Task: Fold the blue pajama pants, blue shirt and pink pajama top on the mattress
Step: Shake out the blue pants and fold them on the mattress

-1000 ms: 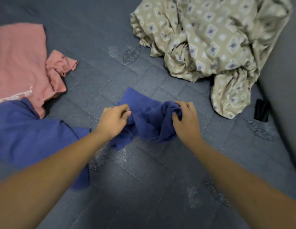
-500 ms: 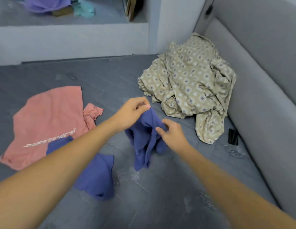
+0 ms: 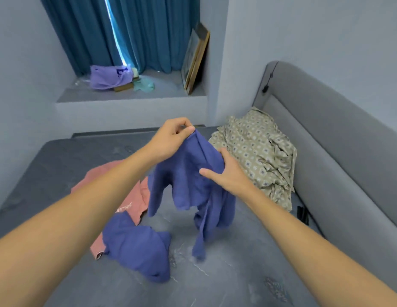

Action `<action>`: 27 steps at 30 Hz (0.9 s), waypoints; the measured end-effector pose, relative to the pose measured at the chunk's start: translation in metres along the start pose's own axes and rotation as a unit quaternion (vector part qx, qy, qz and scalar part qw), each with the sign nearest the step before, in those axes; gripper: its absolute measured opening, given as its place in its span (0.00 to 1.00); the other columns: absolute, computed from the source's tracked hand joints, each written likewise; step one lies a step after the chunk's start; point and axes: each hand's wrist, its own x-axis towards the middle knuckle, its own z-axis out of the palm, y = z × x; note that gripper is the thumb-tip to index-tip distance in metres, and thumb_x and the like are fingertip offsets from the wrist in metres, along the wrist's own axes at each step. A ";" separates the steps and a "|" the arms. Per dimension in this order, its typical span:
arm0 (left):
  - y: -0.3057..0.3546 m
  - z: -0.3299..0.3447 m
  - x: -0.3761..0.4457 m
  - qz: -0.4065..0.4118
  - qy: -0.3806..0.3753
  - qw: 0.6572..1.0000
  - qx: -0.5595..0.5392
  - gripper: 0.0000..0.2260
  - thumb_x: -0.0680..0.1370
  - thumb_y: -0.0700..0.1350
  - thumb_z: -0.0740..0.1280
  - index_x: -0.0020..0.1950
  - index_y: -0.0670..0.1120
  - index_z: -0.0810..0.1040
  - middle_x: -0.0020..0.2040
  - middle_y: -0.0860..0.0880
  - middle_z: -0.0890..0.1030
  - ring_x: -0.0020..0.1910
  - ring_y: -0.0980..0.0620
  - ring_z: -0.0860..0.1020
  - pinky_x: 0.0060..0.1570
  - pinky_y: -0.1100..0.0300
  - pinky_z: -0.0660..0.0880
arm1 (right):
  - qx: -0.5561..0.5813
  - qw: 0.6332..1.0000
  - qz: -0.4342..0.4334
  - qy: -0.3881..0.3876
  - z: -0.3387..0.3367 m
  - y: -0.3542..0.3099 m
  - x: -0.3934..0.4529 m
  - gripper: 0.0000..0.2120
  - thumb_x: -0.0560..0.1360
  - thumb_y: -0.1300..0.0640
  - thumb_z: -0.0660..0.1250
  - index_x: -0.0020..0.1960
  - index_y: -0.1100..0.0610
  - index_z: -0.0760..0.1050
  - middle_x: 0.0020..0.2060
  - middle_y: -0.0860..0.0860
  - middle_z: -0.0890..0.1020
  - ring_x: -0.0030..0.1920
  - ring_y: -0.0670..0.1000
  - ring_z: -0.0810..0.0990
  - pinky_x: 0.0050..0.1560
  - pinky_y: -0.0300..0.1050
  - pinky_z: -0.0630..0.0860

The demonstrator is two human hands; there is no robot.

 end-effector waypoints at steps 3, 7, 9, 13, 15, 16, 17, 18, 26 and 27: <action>0.034 -0.020 -0.009 0.016 0.009 1.000 0.002 0.12 0.84 0.45 0.62 0.45 0.40 0.75 0.29 0.46 0.65 0.28 0.54 0.59 0.28 0.62 0.57 | -0.118 0.990 -0.061 0.049 -0.009 -0.026 -0.010 0.19 0.71 0.50 0.73 0.56 0.45 0.66 0.49 0.41 0.76 0.47 0.48 0.78 0.44 0.50 0.75; 0.065 -0.044 -0.016 0.037 0.020 0.999 0.032 0.11 0.84 0.47 0.63 0.46 0.41 0.76 0.33 0.40 0.73 0.34 0.51 0.66 0.36 0.57 0.63 | -0.138 0.975 -0.128 0.116 -0.023 -0.055 -0.024 0.21 0.71 0.61 0.67 0.58 0.48 0.63 0.53 0.47 0.72 0.45 0.50 0.74 0.40 0.50 0.73; 0.076 -0.056 -0.017 0.049 0.031 0.997 0.050 0.11 0.84 0.47 0.63 0.46 0.43 0.77 0.35 0.36 0.76 0.36 0.51 0.68 0.39 0.55 0.64 | -0.160 0.963 -0.156 0.148 -0.031 -0.065 -0.027 0.19 0.70 0.63 0.67 0.56 0.51 0.63 0.51 0.49 0.71 0.42 0.50 0.72 0.36 0.48 0.70; 0.100 -0.079 -0.021 0.072 0.056 0.992 0.091 0.10 0.83 0.47 0.63 0.44 0.44 0.77 0.34 0.44 0.77 0.32 0.56 0.68 0.35 0.61 0.64 | -0.178 0.945 -0.168 0.215 -0.052 -0.077 -0.025 0.12 0.67 0.67 0.65 0.46 0.55 0.66 0.43 0.49 0.71 0.39 0.53 0.72 0.36 0.53 0.72; 0.109 -0.089 -0.022 0.079 0.065 0.989 0.106 0.10 0.83 0.47 0.63 0.45 0.45 0.78 0.35 0.48 0.79 0.31 0.60 0.70 0.33 0.67 0.65 | -0.163 0.949 -0.147 0.225 -0.062 -0.078 -0.022 0.11 0.67 0.66 0.65 0.44 0.54 0.68 0.41 0.49 0.74 0.40 0.52 0.74 0.37 0.53 0.73; 0.111 -0.094 -0.023 0.078 0.071 0.988 0.113 0.10 0.83 0.47 0.63 0.45 0.45 0.78 0.36 0.49 0.80 0.31 0.61 0.70 0.34 0.68 0.66 | -0.148 0.956 -0.132 0.218 -0.066 -0.079 -0.021 0.10 0.67 0.66 0.65 0.43 0.53 0.69 0.40 0.49 0.76 0.40 0.52 0.75 0.38 0.53 0.75; 0.112 -0.098 -0.023 0.075 0.076 0.987 0.121 0.10 0.83 0.47 0.63 0.45 0.45 0.78 0.36 0.51 0.80 0.31 0.62 0.71 0.34 0.67 0.67 | -0.131 0.964 -0.115 0.203 -0.070 -0.080 -0.020 0.10 0.67 0.65 0.65 0.42 0.53 0.70 0.38 0.48 0.77 0.40 0.52 0.77 0.39 0.53 0.76; 0.110 -0.102 -0.024 0.071 0.081 0.986 0.126 0.10 0.83 0.47 0.63 0.45 0.45 0.78 0.34 0.53 0.79 0.31 0.63 0.71 0.35 0.66 0.67 | -0.119 0.971 -0.098 0.182 -0.073 -0.081 -0.019 0.09 0.66 0.65 0.65 0.41 0.52 0.72 0.37 0.48 0.78 0.39 0.52 0.78 0.40 0.53 0.77; 0.065 -0.124 -0.040 0.027 0.093 0.989 0.108 0.11 0.83 0.46 0.64 0.43 0.43 0.78 0.34 0.52 0.77 0.34 0.56 0.70 0.39 0.58 0.65 | -0.215 0.971 -0.015 0.108 -0.094 -0.080 -0.004 0.06 0.71 0.60 0.64 0.43 0.52 0.78 0.37 0.49 0.81 0.39 0.52 0.79 0.37 0.47 0.75; 0.058 -0.126 -0.042 0.020 0.090 0.990 0.106 0.11 0.83 0.46 0.64 0.43 0.44 0.78 0.34 0.51 0.77 0.34 0.54 0.69 0.38 0.57 0.65 | -0.210 0.972 -0.003 0.105 -0.095 -0.081 0.000 0.06 0.73 0.61 0.64 0.44 0.53 0.79 0.38 0.50 0.81 0.40 0.52 0.79 0.37 0.45 0.74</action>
